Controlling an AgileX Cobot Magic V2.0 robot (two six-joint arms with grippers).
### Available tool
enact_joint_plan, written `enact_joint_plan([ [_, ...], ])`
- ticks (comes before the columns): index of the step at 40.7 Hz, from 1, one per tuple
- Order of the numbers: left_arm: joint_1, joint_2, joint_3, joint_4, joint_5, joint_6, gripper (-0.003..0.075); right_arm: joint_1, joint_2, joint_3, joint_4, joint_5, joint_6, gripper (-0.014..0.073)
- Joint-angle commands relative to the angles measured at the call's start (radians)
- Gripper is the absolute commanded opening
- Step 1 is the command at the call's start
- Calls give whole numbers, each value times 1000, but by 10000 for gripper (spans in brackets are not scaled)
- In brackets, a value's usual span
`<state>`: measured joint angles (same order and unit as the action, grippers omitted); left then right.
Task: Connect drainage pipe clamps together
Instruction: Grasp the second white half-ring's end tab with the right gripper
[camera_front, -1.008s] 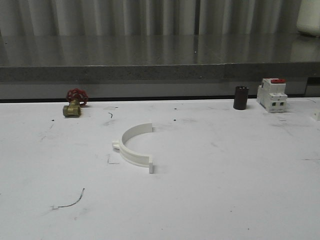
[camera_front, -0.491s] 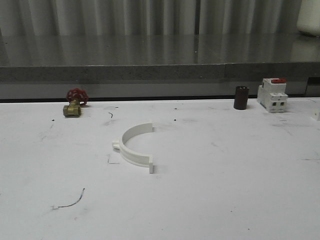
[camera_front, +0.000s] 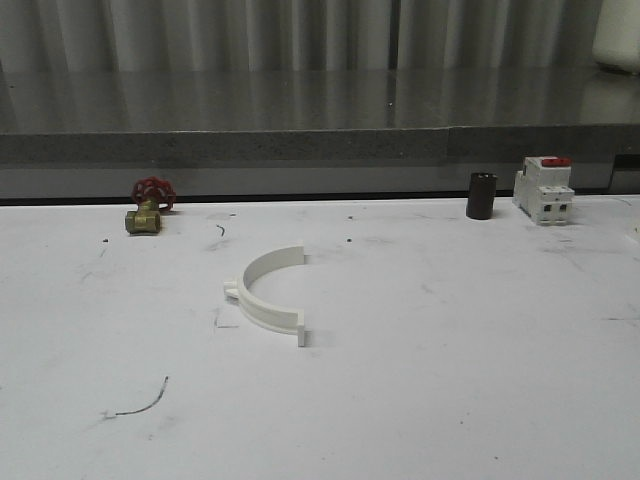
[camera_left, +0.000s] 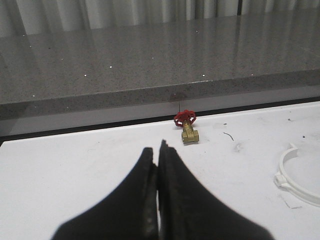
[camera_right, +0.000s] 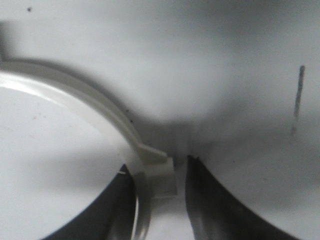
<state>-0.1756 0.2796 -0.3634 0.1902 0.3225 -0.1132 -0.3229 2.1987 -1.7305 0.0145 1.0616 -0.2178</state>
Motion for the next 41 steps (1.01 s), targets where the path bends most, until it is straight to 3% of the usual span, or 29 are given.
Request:
enact_joint_plan([
  [1, -1, 6, -28, 3, -78, 1, -20, 0, -45, -20, 33, 27, -14, 230],
  [13, -1, 6, -28, 3, -78, 1, -20, 0, -47, -20, 33, 47, -15, 116],
  [41, -1, 6, -28, 3, -78, 1, -20, 36, -199, -19, 130, 175, 43, 112],
])
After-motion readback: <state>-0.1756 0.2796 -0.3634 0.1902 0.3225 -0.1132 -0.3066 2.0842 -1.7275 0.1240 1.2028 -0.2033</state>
